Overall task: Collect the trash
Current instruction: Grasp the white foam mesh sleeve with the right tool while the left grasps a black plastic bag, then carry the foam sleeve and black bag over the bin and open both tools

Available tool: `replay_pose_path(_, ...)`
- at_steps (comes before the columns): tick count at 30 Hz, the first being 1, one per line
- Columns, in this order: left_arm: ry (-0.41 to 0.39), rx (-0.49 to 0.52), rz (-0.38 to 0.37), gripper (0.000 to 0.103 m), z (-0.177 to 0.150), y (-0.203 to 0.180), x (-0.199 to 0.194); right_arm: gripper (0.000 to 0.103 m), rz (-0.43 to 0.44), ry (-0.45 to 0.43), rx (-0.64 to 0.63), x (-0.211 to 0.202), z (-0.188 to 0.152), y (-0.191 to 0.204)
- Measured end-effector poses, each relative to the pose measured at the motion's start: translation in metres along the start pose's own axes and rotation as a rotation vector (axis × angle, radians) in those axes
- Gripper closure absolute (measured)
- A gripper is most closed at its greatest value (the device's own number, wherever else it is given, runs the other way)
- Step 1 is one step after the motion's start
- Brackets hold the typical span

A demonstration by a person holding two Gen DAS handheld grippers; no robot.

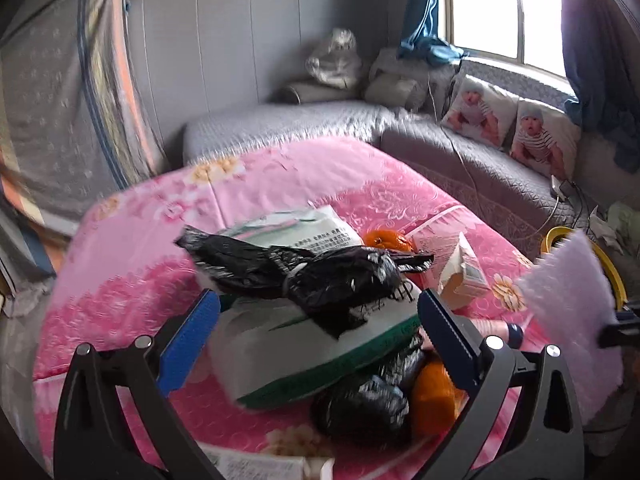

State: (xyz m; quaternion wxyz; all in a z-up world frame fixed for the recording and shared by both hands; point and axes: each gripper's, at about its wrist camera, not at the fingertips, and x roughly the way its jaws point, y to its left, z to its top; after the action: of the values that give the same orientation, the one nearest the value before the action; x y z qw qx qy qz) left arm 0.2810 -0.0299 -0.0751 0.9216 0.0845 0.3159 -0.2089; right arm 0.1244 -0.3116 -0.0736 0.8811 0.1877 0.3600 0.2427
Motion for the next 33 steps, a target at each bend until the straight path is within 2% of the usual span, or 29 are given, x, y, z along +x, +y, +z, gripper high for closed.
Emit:
replay_pose_path(5,0.048,-0.044,0.023,0.01,0.01,0.0,0.036,0.09,0.001,-0.037,0.066,-0.019,-0.005,-0.021)
replay_pose_path(7,0.047,-0.06,0.015,0.025,0.012,0.001,0.041,0.09,-0.004,-0.046,0.077,-0.022,-0.005,-0.026)
replay_pose_path(8,0.054,-0.062,0.014,0.04,0.013,0.001,0.044,0.09,-0.002,-0.046,0.081,-0.024,-0.006,-0.027)
replay_pose_path(9,0.069,-0.067,0.02,0.05,0.013,0.001,0.049,0.09,0.001,-0.046,0.085,-0.024,-0.006,-0.027)
replay_pose_path(10,0.078,-0.068,0.026,0.055,0.013,0.001,0.052,0.09,0.003,-0.046,0.089,-0.025,-0.007,-0.025)
replay_pose_path(11,0.082,-0.067,0.027,0.067,0.013,0.001,0.053,0.09,0.005,-0.045,0.09,-0.025,-0.007,-0.026)
replay_pose_path(15,0.048,-0.08,0.01,0.085,0.012,0.002,0.039,0.09,0.023,-0.051,0.088,-0.028,-0.01,-0.019)
replay_pose_path(26,-0.209,-0.123,-0.044,0.086,0.007,-0.003,-0.081,0.09,0.057,-0.079,0.075,-0.036,-0.008,-0.007)
replay_pose_path(29,-0.241,-0.103,-0.061,0.086,0.006,-0.012,-0.103,0.09,0.061,-0.103,0.075,-0.041,-0.005,-0.003)
replay_pose_path(33,-0.247,-0.086,-0.109,0.086,0.003,-0.026,-0.115,0.09,0.035,-0.19,0.077,-0.059,0.007,-0.007)
